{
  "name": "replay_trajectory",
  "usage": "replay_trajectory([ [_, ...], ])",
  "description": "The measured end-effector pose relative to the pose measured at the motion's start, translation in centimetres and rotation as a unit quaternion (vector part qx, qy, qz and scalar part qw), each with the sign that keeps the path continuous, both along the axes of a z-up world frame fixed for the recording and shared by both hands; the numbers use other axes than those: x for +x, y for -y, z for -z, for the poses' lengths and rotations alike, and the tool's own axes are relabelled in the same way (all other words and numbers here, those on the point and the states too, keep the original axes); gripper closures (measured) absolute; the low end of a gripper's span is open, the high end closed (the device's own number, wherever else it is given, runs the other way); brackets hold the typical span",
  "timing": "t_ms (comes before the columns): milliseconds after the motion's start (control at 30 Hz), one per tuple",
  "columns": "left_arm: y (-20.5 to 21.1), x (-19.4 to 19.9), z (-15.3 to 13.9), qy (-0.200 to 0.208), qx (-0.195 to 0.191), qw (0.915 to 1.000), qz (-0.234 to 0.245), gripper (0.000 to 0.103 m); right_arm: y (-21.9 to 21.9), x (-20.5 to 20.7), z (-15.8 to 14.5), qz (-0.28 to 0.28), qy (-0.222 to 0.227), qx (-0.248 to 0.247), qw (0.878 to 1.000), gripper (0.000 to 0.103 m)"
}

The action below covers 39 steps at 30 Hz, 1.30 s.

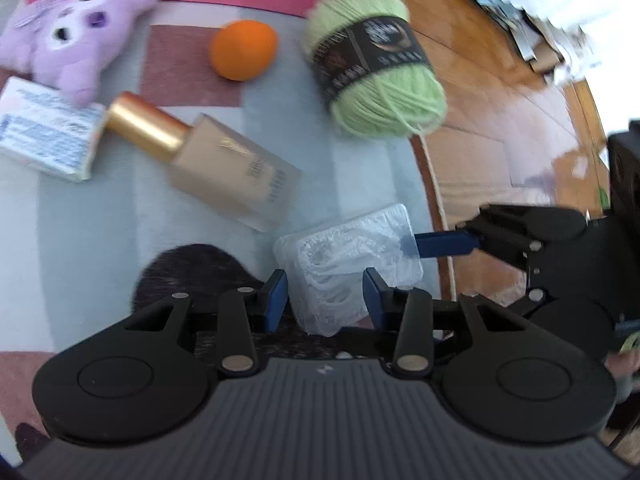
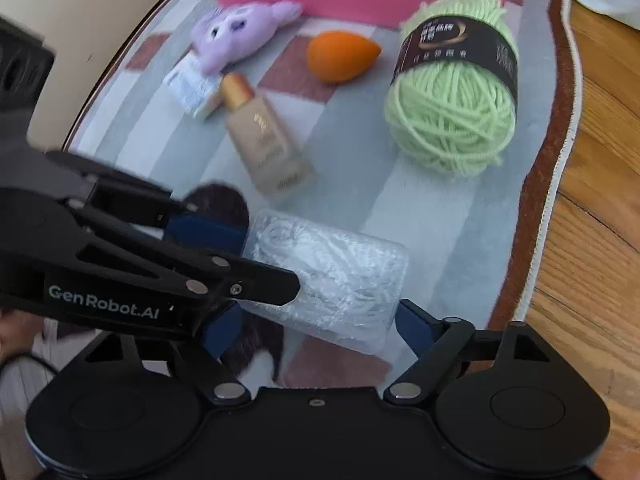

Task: Organize objects
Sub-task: 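Close the left tool on the clear cotton-swab box, then carry the swab box with the left tool and release it in the pink box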

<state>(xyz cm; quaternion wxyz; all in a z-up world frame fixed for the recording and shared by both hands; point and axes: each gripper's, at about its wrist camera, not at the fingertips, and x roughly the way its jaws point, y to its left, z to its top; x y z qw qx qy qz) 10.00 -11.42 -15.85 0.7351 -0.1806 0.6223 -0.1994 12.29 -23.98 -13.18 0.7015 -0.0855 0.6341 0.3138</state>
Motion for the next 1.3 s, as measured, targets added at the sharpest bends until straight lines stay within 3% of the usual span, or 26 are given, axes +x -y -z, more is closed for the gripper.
replay_trajectory([
  [200,-1.6,0.1,0.2,-0.017,0.006,0.9998,-0.009,0.06,-2.3,-1.1,-0.4,-0.025,0.045,0.008,0.999,0.019],
  [333,-1.7,0.2,0.5,-0.008,-0.006,0.9999,-0.006,0.059,-1.3,-0.7,-0.5,-0.005,0.034,0.019,0.999,0.024],
  [533,-1.5,0.2,0.8,-0.003,-0.009,0.9999,-0.007,0.056,-0.9,-0.5,0.0,0.01,0.019,0.03,0.999,0.023],
  [733,-1.1,-0.4,-0.3,0.009,0.002,1.0,0.001,0.058,-1.4,-1.6,-0.7,0.003,0.05,0.012,0.999,0.03],
  [900,-2.1,-1.1,-2.8,0.039,0.01,0.9991,0.011,0.058,-1.4,-2.3,-2.4,0.025,0.067,0.026,0.997,0.03],
  [1100,-3.6,-0.9,-6.2,0.07,0.002,0.9974,0.02,0.058,-0.4,-3.2,-5.2,0.072,0.089,0.084,0.99,0.031],
  [1300,-4.2,-1.1,-10.5,0.121,0.009,0.9921,0.031,0.058,-0.5,-4.1,-8.5,0.082,0.133,0.1,0.983,0.039],
])
